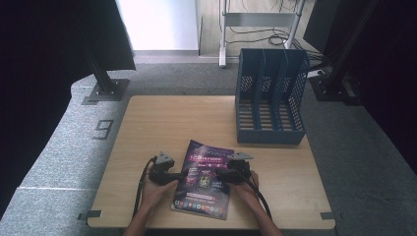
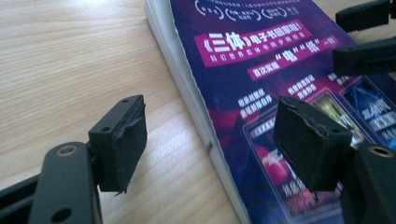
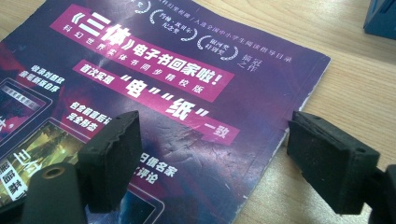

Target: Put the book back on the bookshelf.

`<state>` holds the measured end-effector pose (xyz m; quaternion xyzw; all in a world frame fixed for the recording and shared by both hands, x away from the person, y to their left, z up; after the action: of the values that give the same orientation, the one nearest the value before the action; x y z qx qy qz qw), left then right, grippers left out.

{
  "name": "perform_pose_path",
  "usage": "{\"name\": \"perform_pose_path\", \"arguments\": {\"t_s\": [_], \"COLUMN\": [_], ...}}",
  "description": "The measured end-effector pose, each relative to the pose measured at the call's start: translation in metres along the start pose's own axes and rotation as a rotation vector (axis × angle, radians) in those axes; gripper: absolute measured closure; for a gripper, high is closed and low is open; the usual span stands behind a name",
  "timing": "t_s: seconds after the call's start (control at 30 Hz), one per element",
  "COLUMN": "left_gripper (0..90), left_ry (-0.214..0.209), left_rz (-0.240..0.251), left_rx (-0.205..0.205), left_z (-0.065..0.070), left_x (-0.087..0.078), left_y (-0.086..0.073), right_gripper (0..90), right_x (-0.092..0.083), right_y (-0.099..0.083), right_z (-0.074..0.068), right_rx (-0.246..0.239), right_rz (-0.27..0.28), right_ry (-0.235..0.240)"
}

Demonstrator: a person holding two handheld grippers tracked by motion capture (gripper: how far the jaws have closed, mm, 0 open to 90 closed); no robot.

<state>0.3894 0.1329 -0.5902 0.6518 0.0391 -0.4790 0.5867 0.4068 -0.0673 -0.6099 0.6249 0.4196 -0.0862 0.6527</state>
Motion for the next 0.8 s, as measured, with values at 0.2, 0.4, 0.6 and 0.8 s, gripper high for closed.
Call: {"name": "perform_pose_path", "arguments": {"t_s": [0.2,0.4,0.6,0.8], "left_gripper": [25.4,24.9,24.6,24.5], "left_ry": [-0.022,-0.028,-0.033,-0.021], "left_rz": [-0.004,-0.015,-0.032,-0.02], "left_rx": [-0.002,0.009,0.021,0.021], "left_z": [0.006,0.011,0.012,0.01], "left_x": [0.007,0.019,0.03,0.035], "left_y": [0.01,0.014,0.017,0.02], "right_gripper": [20.6,20.7,21.4,21.5], "right_x": [-0.001,-0.001,-0.001,-0.001], "right_y": [0.0,0.0,0.0,0.0], "right_z": [0.001,0.001,0.001,0.001], "right_rx": [0.0,-0.001,-0.006,-0.007], "right_rz": [0.004,0.007,0.019,0.021], "right_ry": [0.004,0.006,0.007,0.006]}}
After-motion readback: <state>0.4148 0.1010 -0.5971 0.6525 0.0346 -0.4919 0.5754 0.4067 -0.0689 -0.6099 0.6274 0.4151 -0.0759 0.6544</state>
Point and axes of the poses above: each handheld gripper's, and its own axes: x roughly forward along the jaws, y roughly out of its top, z roughly to its right, the point moved 9 cm from there along x, roughly forward along the jaws, and after that the axes turned 1 degree about x, right-handed, at the moved point
